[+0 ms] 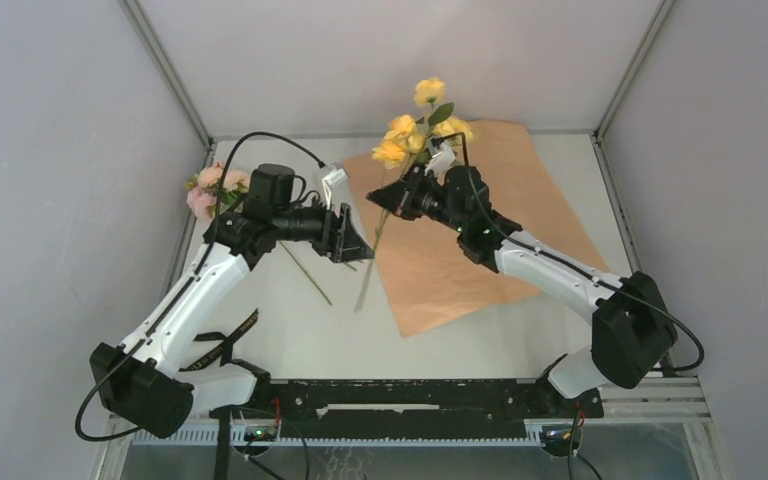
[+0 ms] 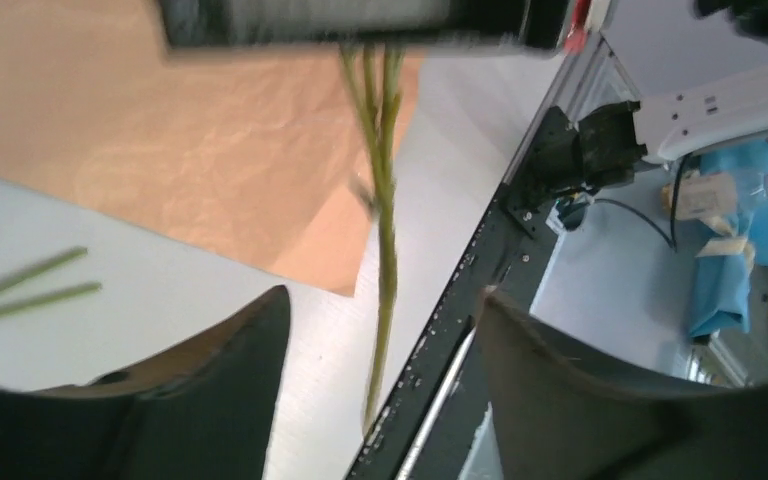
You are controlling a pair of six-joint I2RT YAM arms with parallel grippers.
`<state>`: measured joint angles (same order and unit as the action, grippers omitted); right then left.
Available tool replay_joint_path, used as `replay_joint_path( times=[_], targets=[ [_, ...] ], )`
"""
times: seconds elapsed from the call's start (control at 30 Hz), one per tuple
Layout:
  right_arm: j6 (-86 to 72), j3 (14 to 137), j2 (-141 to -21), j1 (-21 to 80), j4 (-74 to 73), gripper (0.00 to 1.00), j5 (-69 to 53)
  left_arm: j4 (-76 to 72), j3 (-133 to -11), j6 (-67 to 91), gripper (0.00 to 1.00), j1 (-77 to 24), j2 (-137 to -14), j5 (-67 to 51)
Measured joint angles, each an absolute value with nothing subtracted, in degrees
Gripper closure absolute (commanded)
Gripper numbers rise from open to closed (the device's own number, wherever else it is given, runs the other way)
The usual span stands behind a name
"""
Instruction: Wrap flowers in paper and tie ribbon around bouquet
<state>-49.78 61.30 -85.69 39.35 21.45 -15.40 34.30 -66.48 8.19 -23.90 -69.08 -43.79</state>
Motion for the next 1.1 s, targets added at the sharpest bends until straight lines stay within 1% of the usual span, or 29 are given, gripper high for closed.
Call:
replay_joint_path(
  times=[0.03,0.1,0.2,0.23,0.27,0.3,0.33,0.37,0.4,0.43,0.47,0.6,0.67,0.77,0.87,0.93,1.03,1.07,1.1],
  targets=[
    [-48.03,61.71,-84.95,38.65,18.11,1.00,-14.66,35.05,-66.48,7.62,0.12,-23.88,-69.08,-43.27],
    [-43.55,64.51,-84.05,36.25,8.05,1.00,-12.67,36.40,-66.59,6.76,0.11,-23.38,-69.08,-40.86],
    [-35.83,71.72,-84.60,29.69,-7.27,1.00,-9.45,37.47,-66.70,7.38,0.17,-19.31,-70.08,-34.96],
    [-33.87,74.19,-85.34,27.49,-11.20,0.98,-8.80,37.56,-66.87,8.49,0.19,-16.80,-71.05,-32.75],
    [-31.86,77.38,-86.87,25.12,-15.49,0.92,-7.99,37.43,-66.96,9.67,0.20,-14.50,-72.14,-30.89],
    [-30.35,80.18,-88.62,23.49,-18.37,0.79,-7.44,37.10,-66.96,11.62,0.21,-11.31,-73.69,-28.53],
    [-28.64,84.18,-91.55,21.47,-21.91,0.62,-6.33,36.75,-66.92,13.56,0.21,-8.45,-75.26,-26.48],
    [-27.42,87.29,-94.48,19.99,-23.97,0.39,-5.34,36.05,-66.63,15.57,0.22,-5.54,-76.79,-24.29],
    [-25.71,91.22,-98.39,19.05,-26.61,0.19,-4.12,35.11,-66.04,17.58,0.22,-3.22,-77.89,-22.15],
    [-25.69,92.73,-100.31,17.82,-27.33,0.05,-3.40,34.30,-65.17,19.27,0.22,-1.28,-78.39,-19.97],
    [-24.29,96.40,-104.27,16.80,-30.20,0.01,-2.37,33.47,-64.03,20.82,0.22,0.21,-78.54,-17.67],
    [-21.04,112.29,-119.96,14.90,-40.14,0.01,2.94,31.53,-61.30,25.47,0.22,2.35,-79.92,-9.65],
    [-19.75,114.10,-123.26,14.85,-42.76,0.00,5.96,30.04,-61.17,27.27,0.23,2.44,-82.43,-6.90],
    [-17.96,108.05,-121.60,16.67,-43.92,0.00,10.15,27.66,-61.32,29.71,0.26,2.46,-88.09,-4.03],
    [-17.12,96.07,-114.54,21.02,-42.89,0.00,12.95,26.50,-62.02,31.79,0.30,2.57,-95.90,-2.50],
    [-16.97,88.66,-108.68,24.53,-41.56,0.00,13.43,26.15,-63.05,32.88,0.34,2.59,-100.79,-1.96],
    [-16.97,81.25,-100.95,29.52,-39.16,0.00,13.02,26.17,-66.08,34.57,0.64,2.66,-103.94,-1.54],
    [-16.99,80.09,-99.22,30.63,-38.63,0.00,12.88,25.45,-67.29,34.65,0.77,2.66,-104.75,-1.43],
    [-16.99,79.33,-97.93,31.35,-38.17,0.00,12.88,24.86,-67.85,35.03,0.88,2.66,-105.38,-1.34]
  ],
)
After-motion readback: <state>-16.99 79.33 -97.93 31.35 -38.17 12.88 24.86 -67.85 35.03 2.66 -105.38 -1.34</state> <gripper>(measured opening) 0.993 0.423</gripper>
